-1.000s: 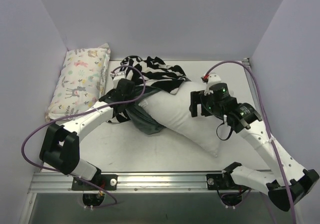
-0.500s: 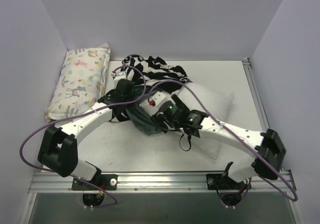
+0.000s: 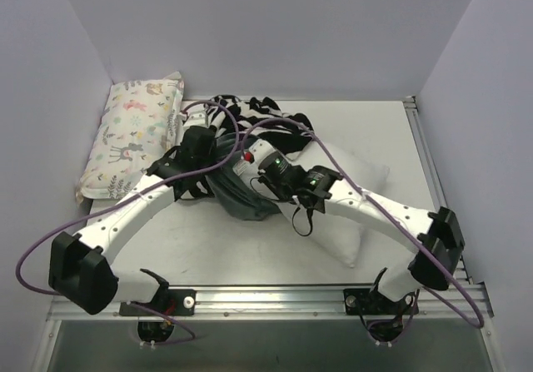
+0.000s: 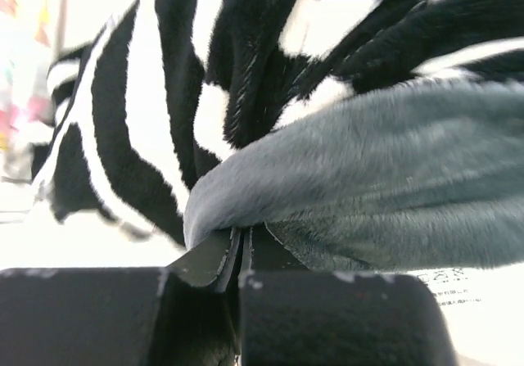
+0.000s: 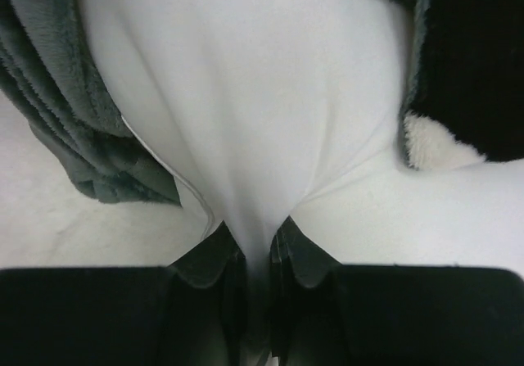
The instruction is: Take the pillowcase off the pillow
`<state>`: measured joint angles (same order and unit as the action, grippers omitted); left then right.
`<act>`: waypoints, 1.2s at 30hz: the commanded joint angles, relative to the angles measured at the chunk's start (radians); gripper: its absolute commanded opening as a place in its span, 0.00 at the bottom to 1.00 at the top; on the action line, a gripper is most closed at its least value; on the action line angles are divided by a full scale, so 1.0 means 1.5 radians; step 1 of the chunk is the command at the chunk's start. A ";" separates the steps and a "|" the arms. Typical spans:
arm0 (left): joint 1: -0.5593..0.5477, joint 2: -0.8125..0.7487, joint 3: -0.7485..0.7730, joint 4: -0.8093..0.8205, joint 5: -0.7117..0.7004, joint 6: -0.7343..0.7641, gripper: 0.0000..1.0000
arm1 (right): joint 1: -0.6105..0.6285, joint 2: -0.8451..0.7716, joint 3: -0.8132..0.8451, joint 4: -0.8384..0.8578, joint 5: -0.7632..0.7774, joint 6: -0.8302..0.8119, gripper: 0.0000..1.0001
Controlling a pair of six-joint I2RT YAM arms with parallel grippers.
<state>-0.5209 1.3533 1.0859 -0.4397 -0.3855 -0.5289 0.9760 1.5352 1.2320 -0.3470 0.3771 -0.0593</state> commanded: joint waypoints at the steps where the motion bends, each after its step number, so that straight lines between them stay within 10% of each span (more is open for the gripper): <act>1: -0.003 -0.092 0.070 -0.064 -0.037 0.044 0.00 | 0.003 -0.133 0.132 -0.108 -0.189 0.039 0.00; 8: -0.025 -0.174 0.223 -0.091 -0.055 0.077 0.13 | -0.154 -0.229 0.215 -0.124 -0.504 0.191 0.00; 13: -0.024 -0.028 0.311 -0.089 0.008 0.085 0.45 | -0.408 -0.162 0.086 -0.027 -0.672 0.350 0.00; 17: -0.026 0.042 0.308 -0.071 0.063 0.072 0.73 | -0.463 -0.047 -0.002 0.018 -0.650 0.354 0.00; 26: -0.099 -0.034 0.236 -0.016 0.065 0.088 0.85 | -0.466 0.109 0.019 0.051 -0.463 0.361 0.00; 36: -0.124 -0.083 0.051 0.064 0.056 0.080 0.88 | -0.433 0.071 0.184 -0.059 -0.315 0.312 0.81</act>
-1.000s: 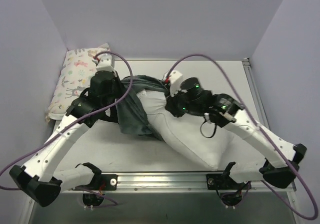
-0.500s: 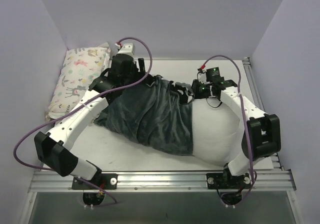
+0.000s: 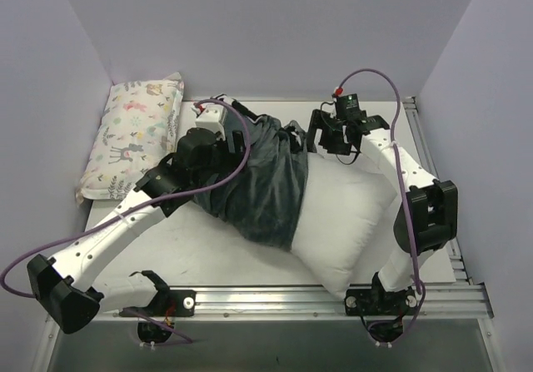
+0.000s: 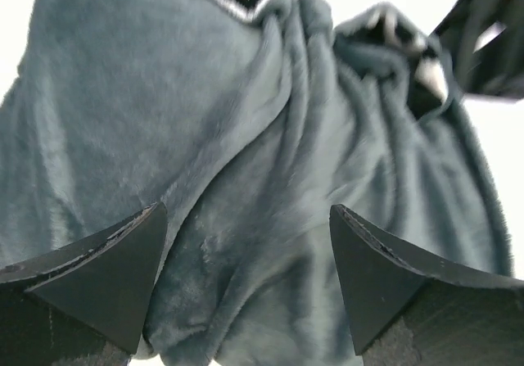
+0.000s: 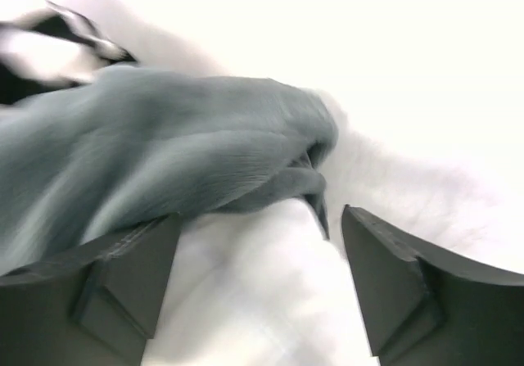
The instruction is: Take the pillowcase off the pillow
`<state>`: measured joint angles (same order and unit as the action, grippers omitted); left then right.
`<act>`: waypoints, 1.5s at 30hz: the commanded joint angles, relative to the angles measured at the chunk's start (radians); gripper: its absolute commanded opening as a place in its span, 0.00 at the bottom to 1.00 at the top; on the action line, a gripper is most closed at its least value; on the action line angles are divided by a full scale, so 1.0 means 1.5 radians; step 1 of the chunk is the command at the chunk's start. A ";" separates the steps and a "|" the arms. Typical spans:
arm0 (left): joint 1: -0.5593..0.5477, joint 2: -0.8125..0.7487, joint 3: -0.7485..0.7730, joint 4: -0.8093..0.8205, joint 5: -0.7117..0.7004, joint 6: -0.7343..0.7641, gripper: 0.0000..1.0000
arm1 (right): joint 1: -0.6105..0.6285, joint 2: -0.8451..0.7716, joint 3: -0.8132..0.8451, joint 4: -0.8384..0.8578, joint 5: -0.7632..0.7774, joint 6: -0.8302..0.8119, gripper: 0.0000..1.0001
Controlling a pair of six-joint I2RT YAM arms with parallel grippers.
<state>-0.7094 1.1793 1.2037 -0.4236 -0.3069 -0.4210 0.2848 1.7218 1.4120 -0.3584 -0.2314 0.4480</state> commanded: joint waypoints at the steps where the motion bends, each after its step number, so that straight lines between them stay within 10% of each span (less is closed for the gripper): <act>1: 0.001 0.036 -0.048 0.067 0.021 0.013 0.88 | 0.033 -0.061 0.078 -0.064 0.106 -0.038 0.84; 11: 0.041 0.088 -0.107 0.142 0.120 0.010 0.88 | 0.084 -0.230 0.077 -0.134 0.167 -0.056 0.93; 15: 0.060 0.109 -0.094 0.114 0.085 -0.012 0.65 | 0.162 -0.342 -0.037 -0.144 0.185 -0.049 0.93; 19: 0.077 0.136 -0.064 0.069 0.045 -0.025 0.09 | 0.221 -0.461 -0.175 -0.151 0.232 -0.030 0.95; 31: 0.091 0.176 -0.004 0.039 0.032 -0.044 0.00 | 0.290 -0.423 -0.356 -0.059 0.221 -0.030 1.00; 34: 0.090 0.174 0.006 0.034 0.032 -0.035 0.00 | 0.283 -0.364 -0.348 -0.043 0.251 -0.031 0.80; 35: 0.091 0.172 0.019 0.025 0.030 -0.024 0.00 | 0.276 -0.352 -0.345 -0.044 0.257 -0.032 0.40; 37: 0.106 0.171 0.040 0.004 0.013 -0.013 0.00 | 0.249 -0.346 -0.331 -0.057 0.265 -0.027 0.01; 45: 0.268 0.149 0.118 -0.071 0.039 0.009 0.00 | 0.011 -0.391 -0.207 -0.160 0.279 -0.078 0.00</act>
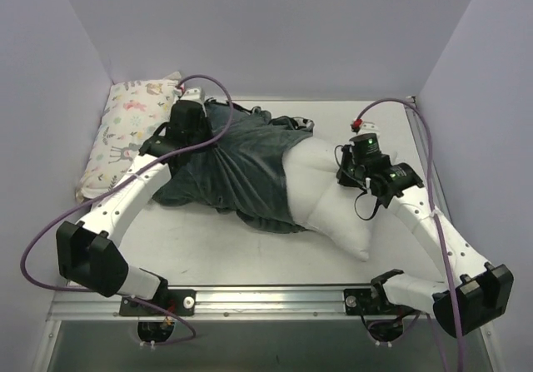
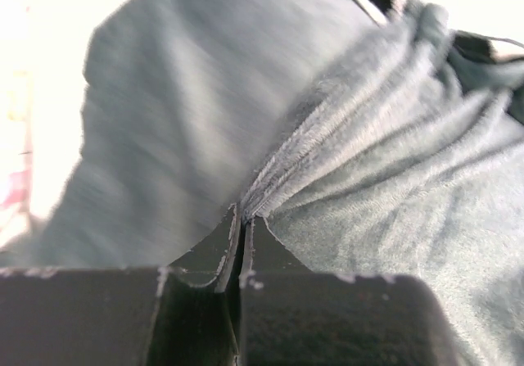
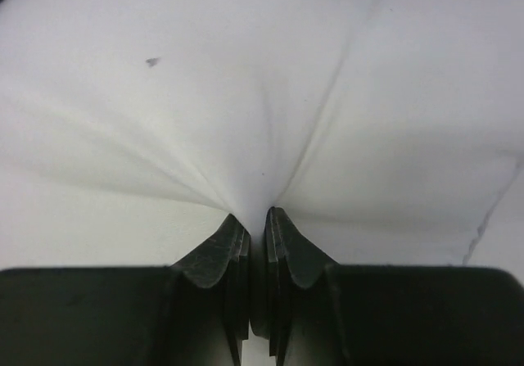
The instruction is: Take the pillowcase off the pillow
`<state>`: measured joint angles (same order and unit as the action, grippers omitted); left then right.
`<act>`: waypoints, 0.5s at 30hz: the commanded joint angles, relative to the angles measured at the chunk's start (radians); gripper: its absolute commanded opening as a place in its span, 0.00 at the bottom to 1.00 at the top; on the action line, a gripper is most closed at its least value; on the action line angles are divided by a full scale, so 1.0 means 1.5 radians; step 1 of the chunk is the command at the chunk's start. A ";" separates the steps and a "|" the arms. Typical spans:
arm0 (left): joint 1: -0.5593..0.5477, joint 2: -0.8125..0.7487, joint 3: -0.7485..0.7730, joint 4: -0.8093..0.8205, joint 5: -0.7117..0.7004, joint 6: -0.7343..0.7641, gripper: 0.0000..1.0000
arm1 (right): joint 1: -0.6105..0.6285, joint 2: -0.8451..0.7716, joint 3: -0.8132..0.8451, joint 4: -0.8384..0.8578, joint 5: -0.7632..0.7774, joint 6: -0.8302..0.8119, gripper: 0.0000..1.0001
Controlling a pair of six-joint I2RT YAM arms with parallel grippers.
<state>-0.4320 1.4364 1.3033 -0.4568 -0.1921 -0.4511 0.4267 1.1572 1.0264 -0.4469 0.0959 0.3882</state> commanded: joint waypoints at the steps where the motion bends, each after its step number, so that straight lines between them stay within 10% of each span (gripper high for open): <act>1: 0.110 -0.022 0.054 -0.055 -0.042 0.028 0.00 | -0.105 -0.016 0.061 -0.108 0.062 -0.042 0.00; 7: 0.283 -0.042 -0.007 -0.039 0.008 -0.036 0.00 | -0.211 -0.017 0.088 -0.119 0.018 -0.034 0.00; 13: 0.192 -0.018 -0.050 -0.008 0.040 -0.014 0.00 | -0.161 -0.019 0.103 -0.104 -0.057 -0.045 0.00; 15: 0.141 -0.004 -0.061 -0.006 0.028 -0.010 0.00 | -0.097 -0.028 0.120 -0.102 -0.046 -0.076 0.16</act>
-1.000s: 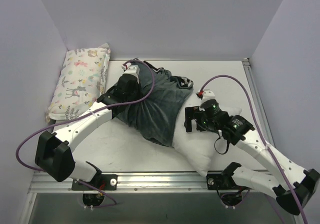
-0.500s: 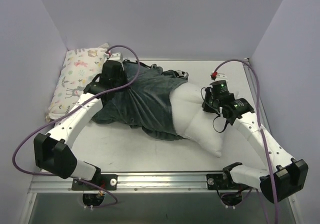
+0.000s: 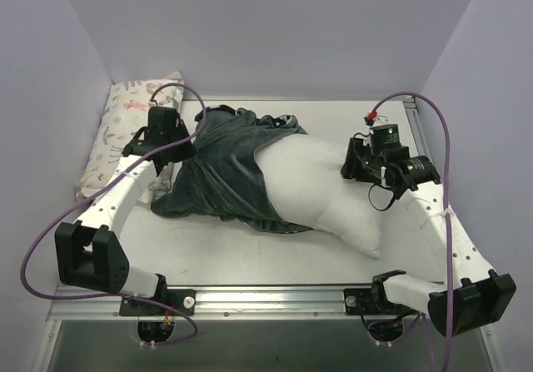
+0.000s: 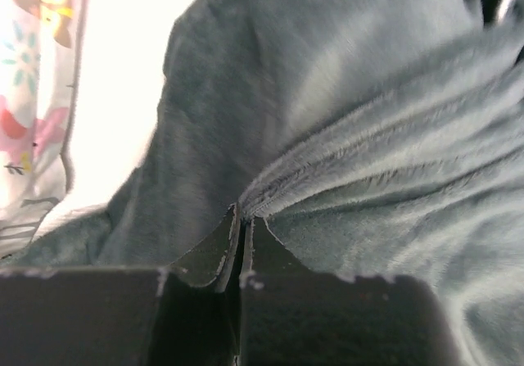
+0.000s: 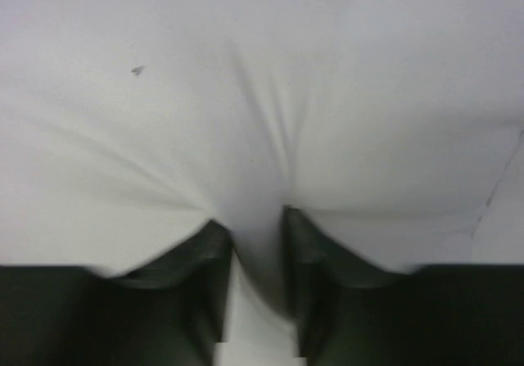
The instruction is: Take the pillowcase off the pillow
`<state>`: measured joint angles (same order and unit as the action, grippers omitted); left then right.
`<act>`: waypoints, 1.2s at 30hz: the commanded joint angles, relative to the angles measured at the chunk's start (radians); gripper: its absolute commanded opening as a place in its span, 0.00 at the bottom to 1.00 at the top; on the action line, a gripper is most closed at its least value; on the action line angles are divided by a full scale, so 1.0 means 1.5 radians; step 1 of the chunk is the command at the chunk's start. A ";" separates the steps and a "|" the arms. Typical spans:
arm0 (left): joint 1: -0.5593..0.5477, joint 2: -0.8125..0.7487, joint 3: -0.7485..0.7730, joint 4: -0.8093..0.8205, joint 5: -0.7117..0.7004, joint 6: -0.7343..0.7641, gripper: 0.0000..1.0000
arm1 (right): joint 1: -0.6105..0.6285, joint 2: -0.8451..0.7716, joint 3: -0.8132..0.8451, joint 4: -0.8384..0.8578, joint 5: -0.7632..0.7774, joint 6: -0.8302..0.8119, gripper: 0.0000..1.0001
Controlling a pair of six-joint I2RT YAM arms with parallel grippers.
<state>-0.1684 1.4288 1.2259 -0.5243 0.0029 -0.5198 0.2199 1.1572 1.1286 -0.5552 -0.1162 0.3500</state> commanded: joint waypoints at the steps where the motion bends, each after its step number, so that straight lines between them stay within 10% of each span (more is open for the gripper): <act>1: -0.045 0.014 -0.014 0.043 -0.103 0.032 0.00 | 0.076 -0.031 0.068 -0.028 0.120 -0.054 0.50; 4: -0.067 0.024 -0.049 0.071 -0.088 0.017 0.00 | 0.217 -0.042 0.083 -0.009 0.201 -0.097 0.86; 7: -0.073 0.023 -0.072 0.086 -0.085 0.013 0.00 | 0.339 -0.036 0.093 0.008 0.252 -0.160 0.95; 21: -0.084 0.012 -0.027 0.066 -0.060 0.030 0.00 | 0.453 0.229 -0.009 0.134 0.285 -0.240 0.98; 24: -0.089 0.004 0.004 0.053 -0.050 0.045 0.00 | 0.448 0.247 0.003 0.134 0.301 -0.233 0.79; 25: -0.092 -0.004 0.013 0.043 -0.050 0.047 0.00 | 0.435 0.245 0.014 0.129 0.288 -0.213 0.39; 28: -0.101 -0.033 0.044 0.025 -0.050 0.058 0.30 | 0.409 0.226 0.045 0.114 0.237 -0.175 0.00; 30: -0.112 -0.065 0.062 0.008 -0.064 0.063 0.65 | 0.379 0.211 0.062 0.103 0.169 -0.145 0.00; 36: -0.197 -0.174 0.023 -0.015 -0.142 0.034 0.80 | 0.334 0.179 0.118 0.092 0.024 -0.096 0.00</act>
<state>-0.4042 1.2697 1.2610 -0.5159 -0.1337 -0.4458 0.7303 1.4677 1.2404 -0.4023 0.0460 0.1406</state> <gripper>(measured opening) 0.795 0.088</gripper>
